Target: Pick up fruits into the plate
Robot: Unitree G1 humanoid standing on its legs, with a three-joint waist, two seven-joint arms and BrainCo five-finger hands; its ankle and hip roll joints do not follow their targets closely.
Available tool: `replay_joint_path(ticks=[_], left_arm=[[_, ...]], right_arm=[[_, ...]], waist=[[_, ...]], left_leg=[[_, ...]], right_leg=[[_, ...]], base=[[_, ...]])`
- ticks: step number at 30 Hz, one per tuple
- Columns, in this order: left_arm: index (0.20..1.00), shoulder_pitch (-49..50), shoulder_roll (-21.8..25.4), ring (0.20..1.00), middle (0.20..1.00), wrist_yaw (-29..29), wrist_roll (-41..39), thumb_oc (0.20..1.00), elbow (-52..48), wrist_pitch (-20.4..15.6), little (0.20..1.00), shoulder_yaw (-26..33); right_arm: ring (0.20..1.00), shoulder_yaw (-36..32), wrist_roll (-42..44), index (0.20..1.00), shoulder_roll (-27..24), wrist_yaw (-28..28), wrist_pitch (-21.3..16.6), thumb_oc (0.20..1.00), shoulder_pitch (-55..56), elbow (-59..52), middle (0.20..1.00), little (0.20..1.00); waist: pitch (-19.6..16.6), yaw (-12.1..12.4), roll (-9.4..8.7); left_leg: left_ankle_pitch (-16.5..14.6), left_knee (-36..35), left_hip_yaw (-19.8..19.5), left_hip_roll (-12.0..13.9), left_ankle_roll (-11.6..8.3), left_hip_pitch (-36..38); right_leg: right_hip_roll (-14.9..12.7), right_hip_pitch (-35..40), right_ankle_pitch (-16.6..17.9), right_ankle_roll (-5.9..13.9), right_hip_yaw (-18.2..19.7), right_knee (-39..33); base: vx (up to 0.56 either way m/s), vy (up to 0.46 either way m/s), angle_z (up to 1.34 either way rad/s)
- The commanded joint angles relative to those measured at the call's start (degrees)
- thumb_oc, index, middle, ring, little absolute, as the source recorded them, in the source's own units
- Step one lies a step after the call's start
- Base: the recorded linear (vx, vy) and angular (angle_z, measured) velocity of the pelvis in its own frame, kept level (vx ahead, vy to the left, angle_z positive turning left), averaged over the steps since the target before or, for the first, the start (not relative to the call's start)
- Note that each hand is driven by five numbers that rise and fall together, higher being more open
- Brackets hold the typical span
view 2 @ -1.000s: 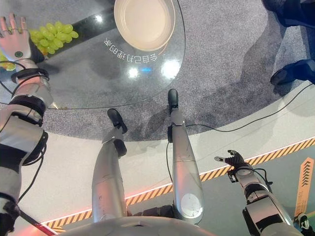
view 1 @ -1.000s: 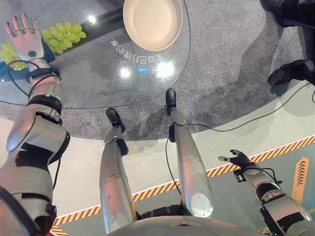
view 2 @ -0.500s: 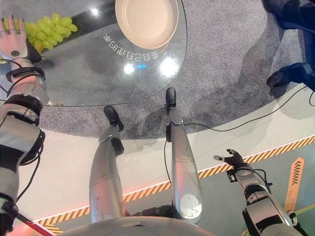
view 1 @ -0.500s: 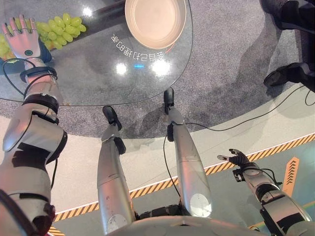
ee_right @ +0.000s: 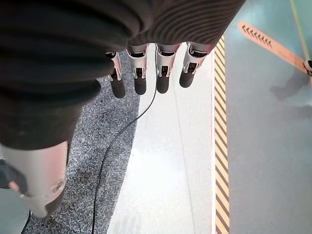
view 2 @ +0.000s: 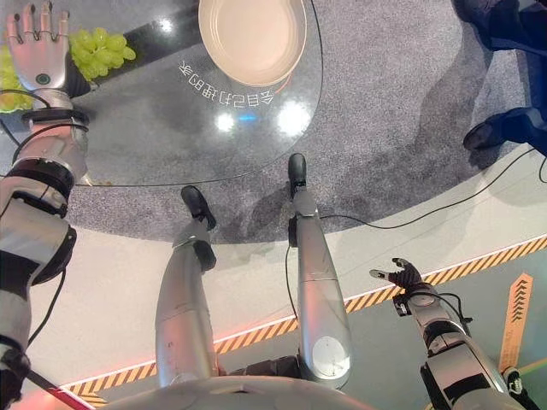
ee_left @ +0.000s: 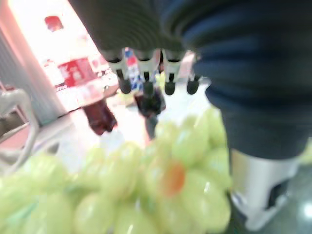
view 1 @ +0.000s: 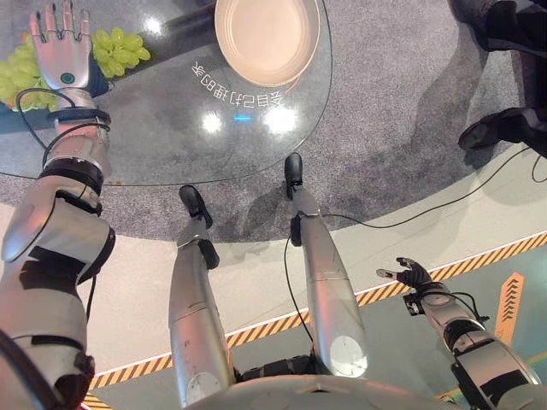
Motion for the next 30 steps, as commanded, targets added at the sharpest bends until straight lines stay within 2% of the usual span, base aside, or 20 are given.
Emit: replay_joint_path(ticks=[1,6,7,10,11,12,20,23,27,28,29,30], left_arm=[[1.0,-3.1,3.7,1.0,1.0,1.1,4.7,1.0,1.4,-1.6,1.0,-0.8],[1.0,-3.8,3.2,1.0,1.0,-7.9,7.9,1.0,2.6,-0.5,1.0,-3.8],[1.0,-3.2,2.5,1.0,1.0,-13.7,6.2,1.0,3.1,1.4,1.0,-4.9],[1.0,-2.1,1.9,1.0,1.0,-19.6,3.4,1.0,4.0,2.4,1.0,-5.8],[1.0,-1.0,1.2,1.0,1.0,-23.3,0.2,1.0,4.7,3.7,1.0,-6.0],[1.0,-0.8,1.1,1.0,1.0,-25.3,-1.7,1.0,5.4,4.0,1.0,-6.1],[1.0,0.6,0.4,1.0,1.0,-33.6,-10.8,1.0,6.8,5.1,1.0,-4.5],[1.0,0.1,0.2,1.0,1.0,-35.4,-13.2,1.0,7.3,6.4,1.0,-4.1],[1.0,0.1,0.0,1.0,1.0,-34.7,-14.1,1.0,8.1,7.5,1.0,-3.4],[0.63,0.1,0.0,0.63,0.63,-34.2,-14.3,0.63,8.4,7.7,0.63,-3.0],[0.2,0.2,0.1,0.2,0.2,-33.3,-14.4,0.2,8.7,7.6,0.2,-2.6],[0.2,0.1,0.2,0.2,0.2,-32.1,-14.5,0.2,9.2,7.5,0.2,-2.3]], right_arm=[[1.0,2.1,-0.9,1.0,-1.9,-0.3,1.4,1.0,6.6,-2.0,1.0,1.0],[1.0,2.1,-0.8,1.0,-2.3,-0.3,2.1,1.0,6.1,-2.6,1.0,1.0],[1.0,2.1,-0.5,1.0,-2.6,-0.4,2.2,1.0,5.8,-2.7,1.0,1.0],[1.0,1.9,-0.1,1.0,-3.1,-0.6,2.6,1.0,5.5,-3.2,1.0,1.0],[1.0,2.0,0.5,1.0,-3.5,-0.8,3.0,1.0,5.5,-3.7,1.0,1.0],[1.0,2.0,0.7,1.0,-3.7,-0.8,3.1,1.0,5.3,-3.8,1.0,1.0],[1.0,0.8,0.8,1.0,-4.7,-1.0,3.9,1.0,5.9,-5.0,1.0,1.0],[1.0,0.6,1.5,1.0,-4.8,-1.1,4.3,1.0,5.8,-5.6,1.0,1.0],[1.0,0.5,2.6,1.0,-4.7,-1.4,4.7,1.0,6.0,-6.4,1.0,1.0],[1.0,0.5,2.6,1.0,-4.6,-1.4,4.7,1.0,6.0,-6.3,1.0,1.0],[1.0,0.5,2.8,1.0,-4.5,-1.3,4.8,1.0,5.9,-6.3,1.0,1.0],[1.0,0.5,3.2,1.0,-4.5,-1.4,4.5,1.0,6.0,-6.1,1.0,1.0]], waist=[[-0.3,-0.4,-0.77],[-0.3,-0.8,-0.77],[-0.3,-1.0,-0.62],[-0.3,-1.2,-0.46],[-0.3,-1.1,-0.17],[-0.3,-1.1,-0.17],[-0.3,-1.5,-0.7],[-0.3,-1.5,-0.96],[-0.3,-1.5,-1.46],[-0.3,-1.4,-1.61],[-0.3,-1.3,-1.79],[-0.3,-1.3,-2.07]], left_leg=[[-4.6,1.5,-3.2,-6.9,2.48,-0.5],[-4.8,1.6,-2.9,-6.8,2.53,-0.5],[-4.8,1.7,-2.8,-6.8,2.54,-0.5],[-4.7,1.5,-2.6,-6.9,2.6,-0.4],[-6.9,2.3,-3.0,-6.7,2.32,0.4],[-7.0,2.3,-2.9,-6.7,2.29,0.4],[-6.9,2.3,-2.4,-6.3,2.25,0.6],[-7.0,2.4,-2.4,-6.3,2.22,0.6],[-7.1,2.8,-2.5,-6.2,2.25,0.3],[-7.1,2.8,-2.5,-6.1,2.25,0.3],[-7.1,2.9,-2.6,-6.1,2.25,0.3],[-7.0,2.8,-2.6,-6.0,2.22,0.4]], right_leg=[[7.2,1.8,-3.9,-2.97,1.4,1.5],[7.1,1.7,-3.9,-2.88,1.5,1.6],[7.1,1.5,-3.8,-2.8,1.6,1.8],[7.1,1.5,-3.6,-2.74,1.8,1.5],[7.5,2.2,-5.4,-2.49,1.9,2.1],[7.6,2.3,-5.4,-2.51,2.0,1.9],[7.7,2.6,-5.4,-2.59,1.8,1.8],[7.8,2.8,-5.4,-2.63,1.6,1.6],[7.9,2.8,-5.4,-2.68,1.5,1.6],[7.9,2.8,-5.4,-2.7,1.4,1.6],[8.0,2.9,-5.3,-2.72,1.3,1.5],[8.1,3.0,-5.3,-2.76,1.3,1.4]], base=[[0.0,0.0,0.0],[0.0,0.007,0.0],[0.02,0.043,-0.01],[0.04,0.043,-0.01],[0.08,0.049,-0.01],[0.08,0.04,-0.01],[0.0,0.0,0.0],[0.0,0.0,0.0],[0.0,-0.02,0.0],[0.0,-0.045,0.0],[0.0,-0.044,0.0],[0.0,-0.06,0.0]])
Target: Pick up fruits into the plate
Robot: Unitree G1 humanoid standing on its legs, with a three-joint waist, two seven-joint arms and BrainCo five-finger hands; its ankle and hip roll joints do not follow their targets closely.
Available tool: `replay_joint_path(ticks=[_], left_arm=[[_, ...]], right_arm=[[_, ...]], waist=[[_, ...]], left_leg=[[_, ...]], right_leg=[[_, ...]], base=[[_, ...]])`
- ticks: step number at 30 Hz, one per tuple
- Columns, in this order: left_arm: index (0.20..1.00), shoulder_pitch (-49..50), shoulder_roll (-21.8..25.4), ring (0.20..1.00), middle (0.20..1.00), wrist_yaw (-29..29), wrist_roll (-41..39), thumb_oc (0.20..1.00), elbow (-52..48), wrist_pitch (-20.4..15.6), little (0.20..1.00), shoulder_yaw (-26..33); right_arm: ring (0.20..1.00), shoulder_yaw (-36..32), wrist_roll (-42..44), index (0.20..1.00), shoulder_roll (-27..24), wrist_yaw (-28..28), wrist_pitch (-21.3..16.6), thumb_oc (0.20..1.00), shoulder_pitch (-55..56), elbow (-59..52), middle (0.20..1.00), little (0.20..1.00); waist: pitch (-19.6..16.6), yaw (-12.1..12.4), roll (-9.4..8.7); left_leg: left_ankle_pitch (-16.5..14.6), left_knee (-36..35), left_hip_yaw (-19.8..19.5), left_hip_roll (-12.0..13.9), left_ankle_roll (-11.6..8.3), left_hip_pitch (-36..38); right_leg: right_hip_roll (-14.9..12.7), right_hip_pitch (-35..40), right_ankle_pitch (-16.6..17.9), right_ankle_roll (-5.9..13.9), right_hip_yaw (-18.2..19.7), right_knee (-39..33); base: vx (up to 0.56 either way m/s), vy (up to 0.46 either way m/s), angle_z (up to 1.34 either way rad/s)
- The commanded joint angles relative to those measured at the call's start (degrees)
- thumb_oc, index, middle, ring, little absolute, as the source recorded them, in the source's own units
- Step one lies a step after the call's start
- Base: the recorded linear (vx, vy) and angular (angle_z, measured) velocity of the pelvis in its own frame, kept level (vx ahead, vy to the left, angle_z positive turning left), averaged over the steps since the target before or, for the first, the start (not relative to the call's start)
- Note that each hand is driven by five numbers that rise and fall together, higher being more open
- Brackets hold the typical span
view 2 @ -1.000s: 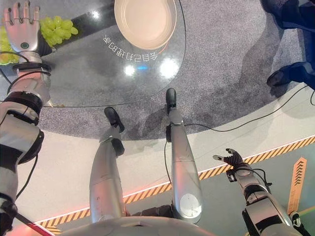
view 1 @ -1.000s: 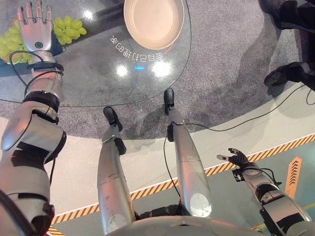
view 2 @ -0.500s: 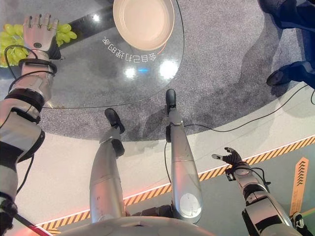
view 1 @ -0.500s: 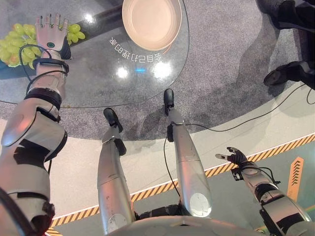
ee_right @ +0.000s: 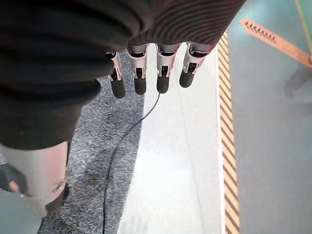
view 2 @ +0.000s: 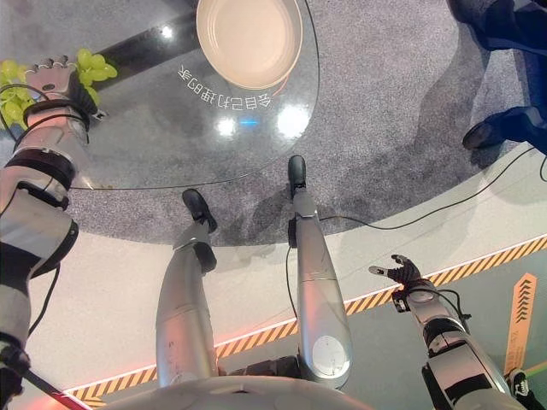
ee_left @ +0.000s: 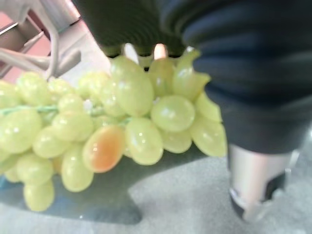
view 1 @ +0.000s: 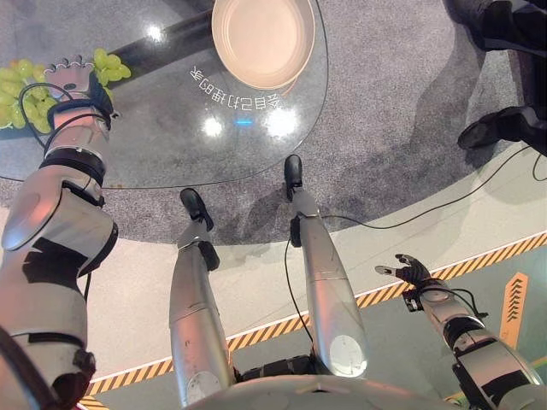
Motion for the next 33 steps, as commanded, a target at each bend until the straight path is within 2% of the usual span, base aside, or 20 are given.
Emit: replay_joint_path(ticks=[1,6,11,12,18,25,26,28,30,32,33], left_arm=[[0.2,3.2,1.5,0.2,0.2,1.2,-1.3,0.2,6.0,1.2,0.2,4.2],[0.2,3.2,2.0,0.2,0.2,5.3,0.7,0.2,6.4,1.5,0.2,4.3],[0.2,3.6,2.2,0.2,0.2,9.4,0.9,0.2,6.3,3.4,0.2,4.9],[0.2,3.3,2.3,0.2,0.2,9.7,0.7,0.2,6.3,3.4,0.2,5.1],[0.2,4.0,2.5,0.2,0.2,15.4,-1.2,0.2,5.2,-0.9,0.2,6.8],[0.2,5.0,3.7,0.2,0.2,18.1,-10.0,0.2,-0.4,-6.7,0.2,9.5],[0.2,6.0,3.6,0.2,0.2,18.4,-13.0,0.2,-2.9,-8.2,0.2,11.2],[0.2,6.9,3.4,0.2,0.2,18.8,-13.8,0.2,-4.5,-9.1,0.2,12.2],[0.2,10.1,2.9,0.2,0.2,20.1,-14.3,0.2,-8.3,-12.0,0.2,14.0],[0.2,10.5,2.7,0.2,0.2,20.3,-14.5,0.2,-8.9,-12.1,0.2,14.3],[0.2,12.6,2.4,0.2,0.2,20.6,-17.0,0.2,-12.9,-14.2,0.2,16.3]], right_arm=[[1.0,0.6,2.2,1.0,-3.8,-1.0,1.7,1.0,5.9,-1.5,1.0,1.0],[1.0,0.5,2.7,1.0,-3.5,-0.8,1.0,1.0,6.1,-0.8,1.0,1.0],[1.0,0.7,3.0,1.0,-3.0,-0.7,0.1,1.0,6.4,-1.1,1.0,1.0],[1.0,0.7,3.1,1.0,-2.9,-0.7,0.0,1.0,6.1,-1.2,1.0,1.0],[1.0,1.3,3.1,1.0,-2.6,-1.5,-1.2,1.0,6.2,-2.3,1.0,1.0],[1.0,1.2,3.3,1.0,-2.4,-2.3,-3.2,1.0,7.6,-6.0,1.0,1.0],[1.0,1.4,3.1,1.0,-2.1,-2.7,-3.1,1.0,8.0,-8.2,1.0,1.0],[1.0,1.4,3.2,1.0,-1.9,-3.0,-2.8,1.0,8.2,-9.6,1.0,1.0],[1.0,1.1,1.0,1.0,-1.6,-5.0,-2.9,1.0,8.6,-12.5,1.0,1.0],[1.0,1.1,0.9,1.0,-1.6,-5.0,-2.6,1.0,8.6,-12.9,1.0,1.0],[1.0,0.6,0.3,1.0,-1.5,-4.9,-1.7,1.0,8.9,-15.4,1.0,1.0]], waist=[[-0.3,-0.9,-2.38],[-0.3,-0.5,-3.1],[-0.3,-0.2,-3.67],[-0.3,-0.4,-4.02],[-0.3,0.3,-3.94],[-0.3,0.9,-2.96],[-0.3,1.1,-2.71],[-0.3,1.2,-2.49],[-0.3,1.7,-1.72],[-0.3,1.8,-1.62],[-0.5,2.2,-0.9]], left_leg=[[-6.8,2.6,-3.0,-6.1,2.35,-0.4],[-6.8,2.9,-3.4,-5.9,2.41,-0.6],[-6.8,2.7,-3.5,-5.8,2.4,-0.2],[-4.4,1.8,-3.1,-6.0,2.63,-1.2],[-3.9,0.6,-2.8,-5.8,2.44,0.6],[-3.5,-1.0,-2.4,-6.0,2.18,4.3],[-3.3,-2.0,-2.1,-6.1,2.03,6.4],[-3.2,-2.6,-1.9,-6.1,1.86,7.7],[-2.7,-4.5,-1.6,-6.2,1.5,11.2],[-2.6,-4.9,-1.6,-6.2,1.48,11.8],[-1.6,-7.6,-1.1,-5.8,1.06,15.8]], right_leg=[[8.0,2.5,-4.8,-2.79,0.9,1.4],[8.3,2.6,-4.9,-2.86,0.6,2.0],[8.5,3.0,-4.9,-2.85,0.3,2.0],[8.1,2.2,-3.0,-3.14,0.2,1.2],[8.2,3.9,-3.7,-3.2,-0.5,1.2],[8.3,6.8,-4.5,-3.07,-0.7,1.1],[8.2,8.8,-4.7,-2.97,-0.8,0.5],[8.1,10.1,-4.9,-2.9,-0.8,0.2],[7.8,13.5,-5.4,-2.7,-1.1,-0.6],[7.7,14.1,-5.4,-2.66,-1.1,-0.8],[7.0,17.8,-5.7,-2.33,-1.3,-2.4]], base=[[-0.01,-0.053,0.0],[-0.01,-0.043,0.02],[-0.02,-0.038,0.02],[-0.09,-0.04,0.01],[-0.02,-0.005,0.0],[0.0,0.0,0.0],[0.0,0.0,0.0],[-0.01,0.002,0.02],[-0.01,0.023,0.05],[0.01,0.035,0.04],[0.02,0.058,0.06]])
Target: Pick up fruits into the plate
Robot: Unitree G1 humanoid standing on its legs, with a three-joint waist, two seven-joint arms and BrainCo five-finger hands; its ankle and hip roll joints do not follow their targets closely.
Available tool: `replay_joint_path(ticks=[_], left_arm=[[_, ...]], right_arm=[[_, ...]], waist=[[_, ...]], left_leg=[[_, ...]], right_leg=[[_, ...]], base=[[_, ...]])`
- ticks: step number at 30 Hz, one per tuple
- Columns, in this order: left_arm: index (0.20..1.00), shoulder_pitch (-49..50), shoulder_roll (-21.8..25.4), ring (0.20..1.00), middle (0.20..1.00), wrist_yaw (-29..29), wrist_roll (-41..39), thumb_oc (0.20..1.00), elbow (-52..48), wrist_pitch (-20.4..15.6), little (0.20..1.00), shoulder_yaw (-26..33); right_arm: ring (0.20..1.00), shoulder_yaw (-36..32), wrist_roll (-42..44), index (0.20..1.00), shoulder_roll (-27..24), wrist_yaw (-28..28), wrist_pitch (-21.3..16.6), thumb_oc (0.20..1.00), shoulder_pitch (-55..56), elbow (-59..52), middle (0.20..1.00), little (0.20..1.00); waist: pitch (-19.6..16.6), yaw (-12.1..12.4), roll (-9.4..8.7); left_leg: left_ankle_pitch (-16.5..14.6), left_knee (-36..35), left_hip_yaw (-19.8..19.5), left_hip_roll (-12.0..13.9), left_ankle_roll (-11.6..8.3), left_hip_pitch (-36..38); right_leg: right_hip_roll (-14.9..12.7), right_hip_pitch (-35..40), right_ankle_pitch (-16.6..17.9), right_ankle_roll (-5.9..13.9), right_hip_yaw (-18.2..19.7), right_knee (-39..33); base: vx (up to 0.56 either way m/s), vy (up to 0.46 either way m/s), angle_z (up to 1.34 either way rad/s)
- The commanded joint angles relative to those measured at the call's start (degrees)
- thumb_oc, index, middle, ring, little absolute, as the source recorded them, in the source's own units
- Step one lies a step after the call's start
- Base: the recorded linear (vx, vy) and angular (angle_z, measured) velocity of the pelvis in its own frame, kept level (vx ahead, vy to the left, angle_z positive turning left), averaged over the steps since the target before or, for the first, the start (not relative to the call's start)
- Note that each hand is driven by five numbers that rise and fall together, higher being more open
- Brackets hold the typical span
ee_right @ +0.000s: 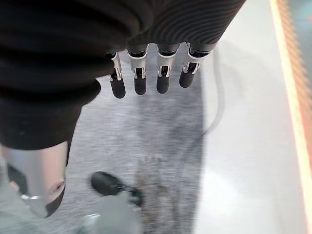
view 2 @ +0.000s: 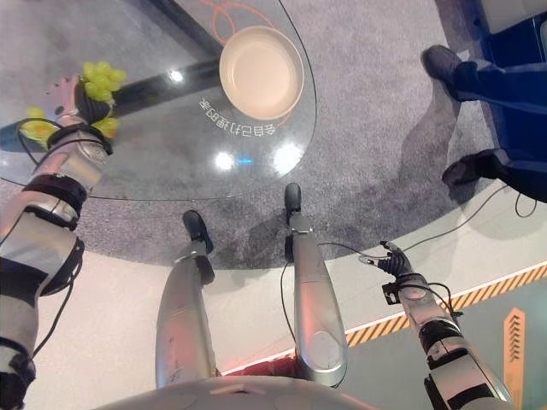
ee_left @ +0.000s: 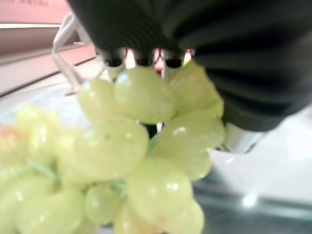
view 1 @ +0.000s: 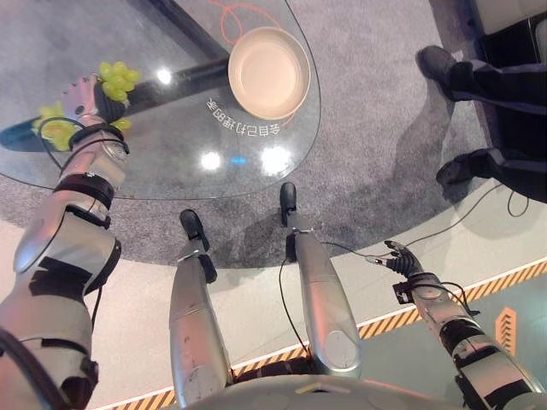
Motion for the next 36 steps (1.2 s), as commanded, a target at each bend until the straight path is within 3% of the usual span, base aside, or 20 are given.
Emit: replay_joint_path(ticks=[1,5,9,13,17,21,24,29,32,36], left_arm=[[0.2,0.4,3.0,0.2,0.2,3.3,-4.2,0.2,-3.0,-3.8,0.2,5.9],[0.2,6.1,2.5,0.2,0.2,3.0,-5.7,0.2,-12.6,-5.5,0.2,9.4],[0.2,11.0,3.2,0.2,0.2,1.3,-5.7,0.2,-19.1,-5.4,0.2,12.5],[0.2,20.0,3.9,0.2,0.2,-1.2,-6.0,0.2,-27.7,-7.1,0.2,17.2],[0.2,29.0,4.3,0.2,0.2,-7.5,-7.7,0.2,-36.1,-8.7,0.2,21.4],[0.2,33.6,4.1,0.2,0.2,-11.6,-8.4,0.2,-41.5,-9.2,0.2,22.8],[0.2,38.6,3.0,0.2,0.2,-17.2,-9.3,0.2,-48.4,-9.1,0.2,24.1],[0.2,40.4,2.8,0.2,0.2,-24.6,-11.9,0.2,-54.9,-8.5,0.2,24.0],[0.2,39.5,2.6,0.2,0.2,-29.1,-15.8,0.2,-56.8,-10.1,0.2,23.1],[0.2,36.1,1.6,0.2,0.2,-32.6,-20.1,0.2,-59.4,-9.8,0.2,20.0]], right_arm=[[1.0,-0.7,-1.2,1.0,-2.6,-1.2,1.0,1.0,5.5,-4.1,1.0,1.0],[1.0,-1.1,-3.5,1.0,-2.1,0.4,0.2,1.0,6.8,-10.2,1.0,1.0],[1.0,-1.1,-5.1,1.0,-1.7,2.1,0.4,1.0,8.6,-15.2,1.0,1.0],[1.0,-1.5,-5.1,1.0,-1.2,5.6,1.1,1.0,11.4,-22.9,1.0,1.0],[1.0,-1.9,-5.8,1.0,-2.2,12.4,3.0,1.0,12.8,-30.4,1.0,1.0],[1.0,-2.6,-5.4,1.0,-3.3,16.3,5.3,1.0,12.0,-35.1,1.0,1.0],[1.0,-3.3,-4.7,1.0,-4.9,20.9,8.1,1.0,9.4,-40.1,1.0,1.0],[1.0,-2.8,-4.5,1.0,-7.8,24.8,11.5,1.0,2.4,-45.0,1.0,1.0],[1.0,-1.5,-5.1,1.0,-8.4,23.2,12.0,1.0,-2.7,-44.8,1.0,1.0],[1.0,2.6,-1.2,1.0,-5.6,20.6,16.5,1.0,-14.3,-39.7,1.0,1.0]], waist=[[0.4,0.1,1.58],[-2.9,1.6,3.35],[-5.3,2.8,3.58],[-9.9,4.2,4.39],[-15.0,5.5,5.29],[-18.0,6.5,5.93],[-21.0,7.9,6.31],[-22.5,9.2,6.32],[-23.0,9.8,6.2],[-23.9,10.8,6.63]], left_leg=[[-1.6,-3.9,0.4,-5.9,2.05,3.2],[-1.1,-8.1,0.4,-6.3,1.55,10.1],[-0.9,-11.0,0.5,-6.0,1.46,14.7],[-0.8,-14.5,0.1,-6.1,1.39,21.1],[-1.4,-17.6,-0.4,-6.0,1.38,27.9],[-1.6,-18.4,-0.7,-5.8,1.34,31.0],[-2.1,-19.5,-0.7,-5.3,1.42,34.9],[-2.6,-20.4,-0.6,-4.9,1.52,38.0],[-2.8,-20.6,-0.8,-4.8,1.54,39.0],[-2.7,-20.8,-0.6,-4.2,1.45,40.4]], right_leg=[[6.6,4.4,-4.5,-1.87,1.0,-0.3],[5.0,10.8,-5.5,-1.27,0.2,-2.9],[3.6,15.3,-5.6,-0.59,-0.8,-4.9],[2.6,22.5,-5.7,-0.12,-1.8,-8.2],[1.6,30.2,-5.7,0.54,-3.1,-11.7],[1.4,33.5,-5.8,0.69,-3.7,-12.4],[0.9,37.4,-5.8,1.13,-4.8,-13.6],[0.8,40.6,-5.8,1.35,-5.7,-14.7],[0.8,41.7,-5.7,1.36,-5.8,-15.3],[0.6,43.3,-5.7,1.15,-7.0,-15.7]], base=[[0.02,0.071,0.17],[0.02,0.07,0.14],[0.06,-0.004,0.07],[0.09,-0.02,0.06],[0.19,-0.017,0.09],[0.16,-0.023,0.03],[0.16,-0.037,0.05],[0.02,-0.027,0.03],[-0.06,-0.039,-0.04],[-0.04,-0.01,-0.12]])
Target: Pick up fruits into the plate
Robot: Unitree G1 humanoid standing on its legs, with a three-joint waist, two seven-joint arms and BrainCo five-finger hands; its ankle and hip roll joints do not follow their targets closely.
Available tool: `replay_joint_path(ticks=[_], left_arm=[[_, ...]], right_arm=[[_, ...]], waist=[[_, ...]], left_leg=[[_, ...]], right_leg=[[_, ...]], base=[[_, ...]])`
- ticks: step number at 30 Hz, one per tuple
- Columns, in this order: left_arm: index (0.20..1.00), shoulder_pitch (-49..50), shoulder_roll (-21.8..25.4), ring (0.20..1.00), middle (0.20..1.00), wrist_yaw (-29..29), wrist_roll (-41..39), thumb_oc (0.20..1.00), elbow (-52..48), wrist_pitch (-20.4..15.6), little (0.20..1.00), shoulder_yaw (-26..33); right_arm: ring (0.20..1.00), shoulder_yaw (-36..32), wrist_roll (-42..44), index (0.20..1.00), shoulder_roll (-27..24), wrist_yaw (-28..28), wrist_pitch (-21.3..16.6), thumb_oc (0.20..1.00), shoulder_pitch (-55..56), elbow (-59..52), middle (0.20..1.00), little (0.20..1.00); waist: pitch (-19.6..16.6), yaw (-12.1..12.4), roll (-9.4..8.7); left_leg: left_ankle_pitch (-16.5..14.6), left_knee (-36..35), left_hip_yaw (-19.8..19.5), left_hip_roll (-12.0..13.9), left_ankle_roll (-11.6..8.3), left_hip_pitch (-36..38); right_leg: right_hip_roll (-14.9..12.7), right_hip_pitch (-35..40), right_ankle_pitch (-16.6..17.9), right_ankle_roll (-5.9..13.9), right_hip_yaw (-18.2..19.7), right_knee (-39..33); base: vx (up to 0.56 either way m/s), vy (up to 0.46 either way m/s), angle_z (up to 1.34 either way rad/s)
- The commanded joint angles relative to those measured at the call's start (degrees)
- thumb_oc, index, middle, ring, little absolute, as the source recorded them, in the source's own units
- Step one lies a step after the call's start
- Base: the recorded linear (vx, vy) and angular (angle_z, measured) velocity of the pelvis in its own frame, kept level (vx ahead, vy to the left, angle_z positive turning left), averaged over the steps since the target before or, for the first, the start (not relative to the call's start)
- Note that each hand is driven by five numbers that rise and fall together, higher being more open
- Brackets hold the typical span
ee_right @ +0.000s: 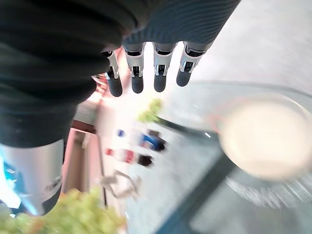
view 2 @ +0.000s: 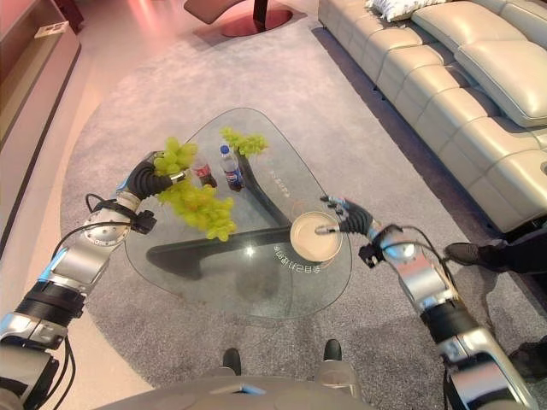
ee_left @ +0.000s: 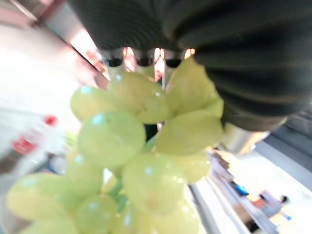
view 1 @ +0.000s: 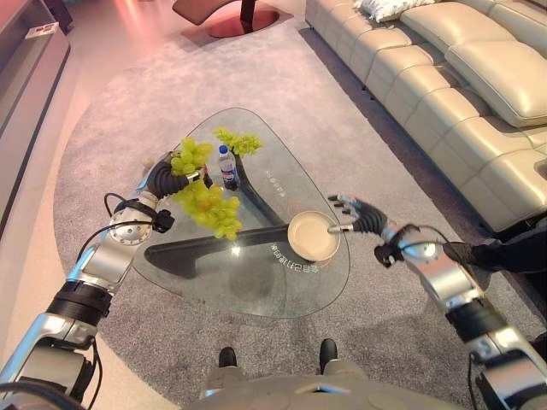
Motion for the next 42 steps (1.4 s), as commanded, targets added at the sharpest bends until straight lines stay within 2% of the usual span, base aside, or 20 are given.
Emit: replay_joint_path(ticks=[1,5,9,11,15,24,31,38,42], left_arm=[[0.2,-5.8,-0.2,0.2,0.2,-1.9,-5.2,0.2,-1.9,-3.8,0.2,-0.5],[0.2,-7.1,-1.6,0.2,0.2,-6.5,-9.9,0.2,-4.8,-3.9,0.2,-1.7],[0.2,-11.7,-2.7,0.2,0.2,-14.2,-16.9,0.2,-7.0,-2.3,0.2,-5.1],[0.2,-13.1,-2.7,0.2,0.2,-15.7,-18.1,0.2,-7.0,-2.1,0.2,-6.3],[0.2,-16.0,-2.2,0.2,0.2,-19.6,-22.9,0.2,-9.0,-1.5,0.2,-8.7],[0.2,-21.9,-4.4,0.2,0.2,-23.0,-26.9,0.2,-10.2,-2.4,0.2,-12.5],[0.2,-23.4,-6.2,0.2,0.2,-24.1,-28.2,0.2,-10.9,-1.7,0.2,-14.1],[0.2,-22.4,-4.1,0.2,0.2,-26.4,-27.7,0.2,-10.4,-1.3,0.2,-12.4],[0.2,-19.1,-0.8,0.2,0.2,-27.3,-29.6,0.2,-11.8,-0.8,0.2,-8.9]], right_arm=[[1.0,2.6,3.9,1.0,1.0,-2.0,1.2,1.0,-4.6,1.4,1.0,1.0],[1.0,4.5,5.2,1.0,3.7,-2.2,4.1,1.0,-8.3,2.8,1.0,1.0],[1.0,7.7,8.4,1.0,6.1,-3.3,7.2,1.0,-13.9,5.6,1.0,1.0],[1.0,8.8,9.4,1.0,6.9,-3.8,8.3,1.0,-15.7,6.6,1.0,1.0],[1.0,11.8,12.6,1.0,9.3,-4.3,13.0,1.0,-18.5,7.1,1.0,1.0],[1.0,15.6,21.2,1.0,13.2,-5.3,18.0,1.0,-21.7,7.9,1.0,1.0],[1.0,17.5,27.7,1.0,15.9,-4.0,20.6,1.0,-22.7,6.8,1.0,1.0],[1.0,17.0,29.9,1.0,13.9,-2.8,22.1,1.0,-21.3,2.6,1.0,1.0],[1.0,14.7,31.3,1.0,10.2,-4.0,20.8,1.0,-19.6,-0.2,1.0,1.0]], waist=[[-4.4,1.3,-0.59],[-5.2,2.2,-0.27],[-5.7,2.9,-0.16],[-5.7,2.9,-0.08],[-6.1,3.1,0.12],[-6.1,2.9,-0.32],[-6.0,2.8,-0.72],[-6.2,2.8,-1.13],[-6.2,3.0,-1.12]], left_leg=[[-8.1,4.9,-1.2,-3.0,2.12,-2.4],[-8.1,4.8,-1.5,-2.8,1.97,-1.8],[-8.5,5.3,-1.3,-2.4,1.69,-1.5],[-8.6,5.3,-1.3,-2.4,1.71,-1.3],[-8.7,4.9,-1.3,-2.3,1.7,-0.6],[-8.5,4.9,-1.0,-2.2,1.81,-1.0],[-8.3,4.3,-0.5,-1.8,1.67,-0.6],[-8.0,4.0,0.4,-1.4,1.47,-0.4],[-7.6,3.8,1.4,-0.9,1.05,-0.1]], right_leg=[[-0.3,0.8,-7.7,0.6,-1.4,6.3],[-0.3,1.9,-7.8,0.35,-1.9,6.0],[-0.6,2.3,-8.1,0.27,-2.5,6.3],[-0.5,2.5,-8.3,0.2,-2.5,6.5],[-0.7,3.1,-8.4,0.2,-2.4,6.1],[-0.4,2.6,-8.6,-0.26,-1.7,6.3],[-0.6,3.0,-8.6,-0.2,-1.9,5.7],[-0.9,3.2,-8.3,0.02,-2.7,5.3],[-1.6,3.5,-7.7,0.42,-4.1,4.8]], base=[[0.0,0.0,0.0],[-0.01,-0.004,0.02],[-0.02,-0.012,0.07],[-0.01,-0.005,0.03],[0.0,0.0,0.0],[0.0,-0.001,0.0],[0.0,-0.002,-0.02],[-0.01,-0.008,-0.06],[0.0,0.004,-0.05]])
